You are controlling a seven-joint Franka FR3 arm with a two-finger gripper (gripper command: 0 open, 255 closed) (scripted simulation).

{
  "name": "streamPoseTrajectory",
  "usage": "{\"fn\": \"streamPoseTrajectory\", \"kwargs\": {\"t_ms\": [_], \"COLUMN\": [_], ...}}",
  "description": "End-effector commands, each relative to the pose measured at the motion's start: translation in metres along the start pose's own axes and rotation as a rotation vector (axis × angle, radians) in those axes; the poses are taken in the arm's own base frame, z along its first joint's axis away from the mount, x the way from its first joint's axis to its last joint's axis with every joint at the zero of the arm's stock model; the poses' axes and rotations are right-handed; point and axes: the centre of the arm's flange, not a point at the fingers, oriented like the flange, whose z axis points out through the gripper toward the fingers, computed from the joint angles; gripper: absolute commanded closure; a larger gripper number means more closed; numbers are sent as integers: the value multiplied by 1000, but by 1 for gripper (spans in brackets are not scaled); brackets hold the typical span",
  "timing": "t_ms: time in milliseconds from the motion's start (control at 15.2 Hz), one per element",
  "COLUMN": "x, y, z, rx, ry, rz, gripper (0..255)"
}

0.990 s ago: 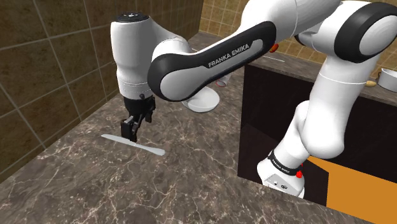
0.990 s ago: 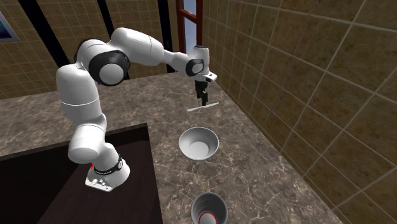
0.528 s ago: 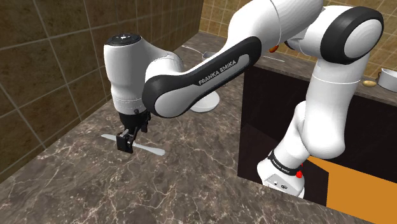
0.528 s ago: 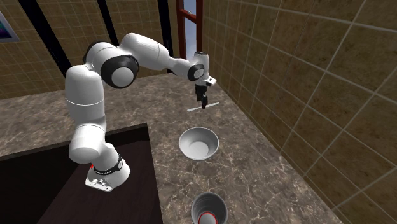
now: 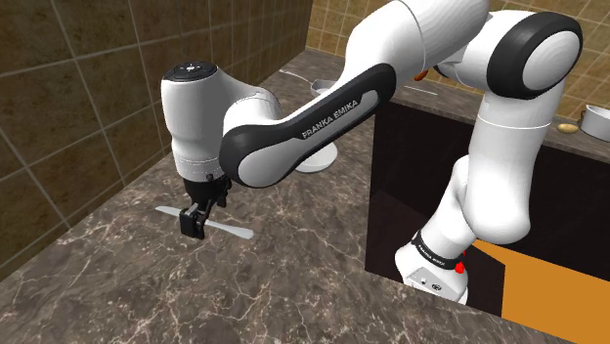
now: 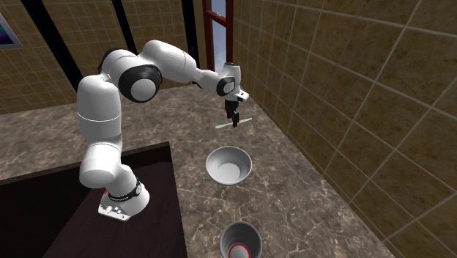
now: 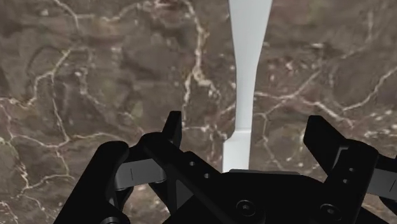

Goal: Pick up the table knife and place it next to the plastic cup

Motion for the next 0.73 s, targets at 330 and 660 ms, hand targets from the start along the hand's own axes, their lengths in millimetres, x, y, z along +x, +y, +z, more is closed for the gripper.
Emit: {"fn": "streamPoseTrajectory", "kwargs": {"t_ms": [330,660], "x": [0,0], "y": [0,0], "z": [0,0], "rx": [0,0], "ry": [0,0], "rz": [0,0], "gripper": [255,255]}}
